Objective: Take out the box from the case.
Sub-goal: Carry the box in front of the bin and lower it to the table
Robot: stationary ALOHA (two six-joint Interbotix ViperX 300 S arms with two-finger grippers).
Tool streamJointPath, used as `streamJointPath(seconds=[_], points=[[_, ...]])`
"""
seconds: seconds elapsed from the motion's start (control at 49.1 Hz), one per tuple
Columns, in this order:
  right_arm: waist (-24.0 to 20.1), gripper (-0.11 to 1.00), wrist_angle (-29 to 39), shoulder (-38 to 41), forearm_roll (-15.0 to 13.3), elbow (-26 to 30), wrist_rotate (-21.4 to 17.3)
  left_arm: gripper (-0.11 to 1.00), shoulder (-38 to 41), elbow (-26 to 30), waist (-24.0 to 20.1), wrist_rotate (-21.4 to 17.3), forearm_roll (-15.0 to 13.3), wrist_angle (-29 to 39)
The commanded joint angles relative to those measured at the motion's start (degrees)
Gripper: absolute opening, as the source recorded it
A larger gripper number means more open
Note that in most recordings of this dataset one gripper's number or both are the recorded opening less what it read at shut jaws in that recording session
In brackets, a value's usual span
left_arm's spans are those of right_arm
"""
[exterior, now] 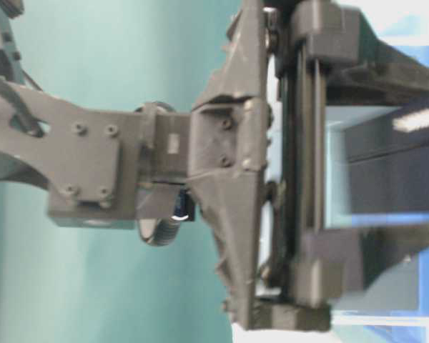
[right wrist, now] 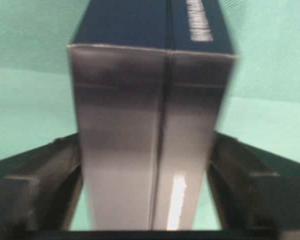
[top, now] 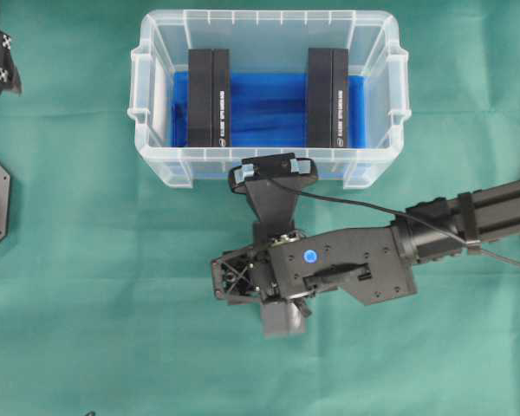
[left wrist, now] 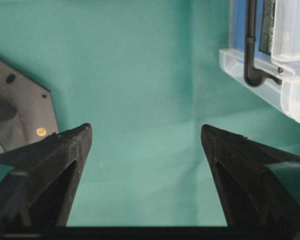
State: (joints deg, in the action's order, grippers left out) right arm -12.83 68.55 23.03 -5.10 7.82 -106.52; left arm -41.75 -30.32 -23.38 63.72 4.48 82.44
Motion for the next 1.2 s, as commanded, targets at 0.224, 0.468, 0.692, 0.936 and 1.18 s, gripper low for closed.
streamJointPath(seconds=[0.224,0.468,0.692,0.936,1.18], points=[[-0.3,0.95,-1.7,-2.2,-0.2,0.7,-0.1,0.90,0.0,0.5,-0.1,0.1,0.2,-0.2],[-0.4,0.95,-1.1,-2.5,-0.2,1.1,-0.1,0.90,0.0,0.6,-0.2,0.1,0.2,-0.2],[-0.3,0.95,3.8,-5.2,-0.3,2.7,-0.2,0.90,0.0,0.6,-0.2,0.2,0.3,-0.1],[-0.2,0.94,8.6,-7.0,-0.9,7.2,-0.1,0.90,0.0,0.6,-0.2,0.2,0.2,-0.1],[0.1,0.94,13.3,-7.7,-2.3,14.5,-0.1,0.90,0.0,0.6,-0.2,0.2,0.2,-0.1]])
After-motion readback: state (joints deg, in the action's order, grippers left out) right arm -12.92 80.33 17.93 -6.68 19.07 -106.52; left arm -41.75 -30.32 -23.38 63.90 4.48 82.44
